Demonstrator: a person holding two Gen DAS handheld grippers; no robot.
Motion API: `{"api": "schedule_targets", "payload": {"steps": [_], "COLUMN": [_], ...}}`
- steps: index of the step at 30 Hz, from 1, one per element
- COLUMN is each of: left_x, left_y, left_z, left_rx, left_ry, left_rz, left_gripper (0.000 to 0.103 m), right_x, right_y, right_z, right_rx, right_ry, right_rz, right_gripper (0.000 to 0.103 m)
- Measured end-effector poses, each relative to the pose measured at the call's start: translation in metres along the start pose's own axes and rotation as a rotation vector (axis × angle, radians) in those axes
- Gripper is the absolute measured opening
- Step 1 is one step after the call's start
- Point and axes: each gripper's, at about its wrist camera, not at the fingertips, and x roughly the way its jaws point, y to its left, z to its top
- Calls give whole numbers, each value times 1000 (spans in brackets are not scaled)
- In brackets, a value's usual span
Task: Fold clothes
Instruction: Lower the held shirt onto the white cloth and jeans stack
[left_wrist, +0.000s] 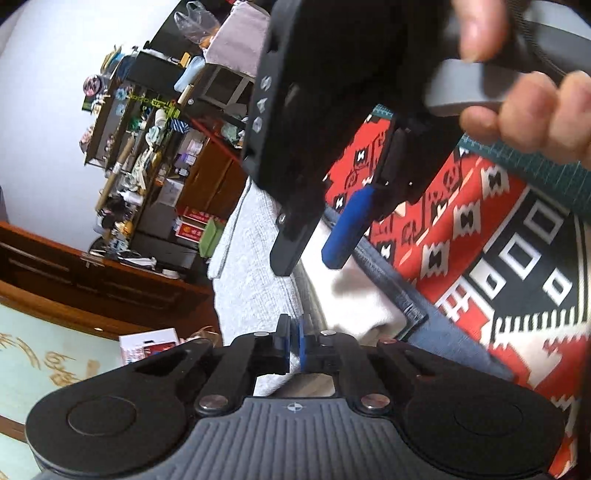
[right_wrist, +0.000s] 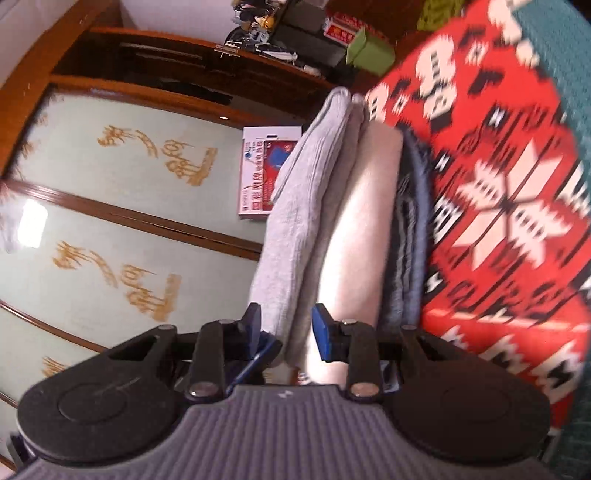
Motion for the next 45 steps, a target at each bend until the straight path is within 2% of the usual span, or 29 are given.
{"api": "schedule_targets", "payload": {"steps": [6, 7, 8, 9, 10, 18, 30, 33, 34, 35, 36, 38, 45], "left_x": [-1, -2, -2, -3, -2, -4, -8, -8, -8, -8, -8, -8, -8], "left_y": [9, 10, 11, 13, 13, 18, 12, 12, 12, 12, 12, 11, 13], "left_z": [0, 1, 2, 2, 4, 5, -2, -2, -2, -1, -1, -1, -3], "left_rx": [-2, -4, -5, -7, -9, -33, -43, -47, -47, -47, -46, -41, -47], "left_ry": [9, 8, 7, 6, 8, 17, 17, 17, 18, 18, 18, 17, 22], "left_rz": [-6, -7, -8, -12, -15, -39, -66, -68, -69, -69, -71, -71, -75], "left_gripper": [3, 3, 3, 3, 3, 2, 2, 2, 2, 2, 2, 2, 2], "right_x": [19, 23, 26, 30, 31, 29, 12, 12, 12, 13, 15, 17, 9], "right_y": [-3, -3, -2, -2, -1, -7, -31, -37, -37, -38, -38, -37, -39], "right_z": [-1, -1, -2, -2, -1, 18, 85, 94, 96, 98, 100, 100, 111], "right_rx": [48, 45, 41, 35, 29, 28, 59, 53, 53, 50, 43, 30, -2], "right_ry": [27, 29, 27, 24, 19, -42, -199, -196, -201, -204, -204, -203, -218], "right_rz": [57, 56, 52, 49, 48, 28, -10, -7, -9, -11, -12, -26, -62], "right_gripper": [34, 32, 27, 10, 8, 11, 8, 16, 24, 24, 24, 7, 6]}}
